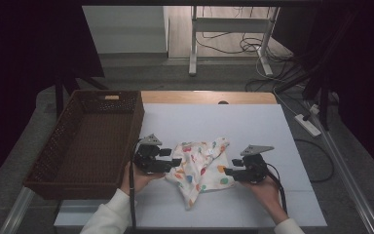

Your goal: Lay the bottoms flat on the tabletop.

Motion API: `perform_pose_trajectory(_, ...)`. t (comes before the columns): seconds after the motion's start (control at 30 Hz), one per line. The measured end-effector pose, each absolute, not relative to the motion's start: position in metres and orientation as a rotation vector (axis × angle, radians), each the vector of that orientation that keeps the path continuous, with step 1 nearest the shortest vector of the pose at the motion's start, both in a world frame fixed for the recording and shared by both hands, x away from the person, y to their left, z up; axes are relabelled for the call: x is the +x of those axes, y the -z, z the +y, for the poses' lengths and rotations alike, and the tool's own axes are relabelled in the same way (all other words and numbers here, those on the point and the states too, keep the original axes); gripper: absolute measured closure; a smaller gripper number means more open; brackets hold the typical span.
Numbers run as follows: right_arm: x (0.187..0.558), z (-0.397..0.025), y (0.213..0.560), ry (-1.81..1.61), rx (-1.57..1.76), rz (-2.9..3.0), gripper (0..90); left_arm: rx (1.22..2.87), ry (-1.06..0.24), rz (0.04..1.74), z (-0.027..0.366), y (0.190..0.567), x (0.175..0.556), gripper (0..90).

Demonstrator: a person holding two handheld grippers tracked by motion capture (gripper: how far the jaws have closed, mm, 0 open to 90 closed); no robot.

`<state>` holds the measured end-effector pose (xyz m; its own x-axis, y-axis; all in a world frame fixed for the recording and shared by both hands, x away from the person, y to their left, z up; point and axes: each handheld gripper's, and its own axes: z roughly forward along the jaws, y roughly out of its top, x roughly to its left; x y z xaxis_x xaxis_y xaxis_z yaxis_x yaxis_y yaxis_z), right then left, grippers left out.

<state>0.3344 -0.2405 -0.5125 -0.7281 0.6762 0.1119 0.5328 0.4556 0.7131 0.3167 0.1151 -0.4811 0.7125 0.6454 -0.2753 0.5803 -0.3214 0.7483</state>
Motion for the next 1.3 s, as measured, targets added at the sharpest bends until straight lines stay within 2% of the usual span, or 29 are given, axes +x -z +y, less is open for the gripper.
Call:
perform_pose_trajectory(0.87, 0.325, -0.229, 0.526, -0.966, 1.02, 2.586, 45.7, 2.042, -0.077, 0.925, 0.112, 0.484, 0.313, 35.3)
perform_pose_trajectory(1.1, 0.322, -0.225, 0.525, -0.915, 0.98, 2.579, 53.5, 2.041, -0.08, 0.925, 0.113, 0.484, 0.313, 35.3)
perform_pose_trajectory(1.3, 0.321, -0.224, 0.524, -0.924, 0.966, 2.6, 66.2, 2.044, -0.078, 0.929, 0.113, 0.485, 0.314, 35.3)
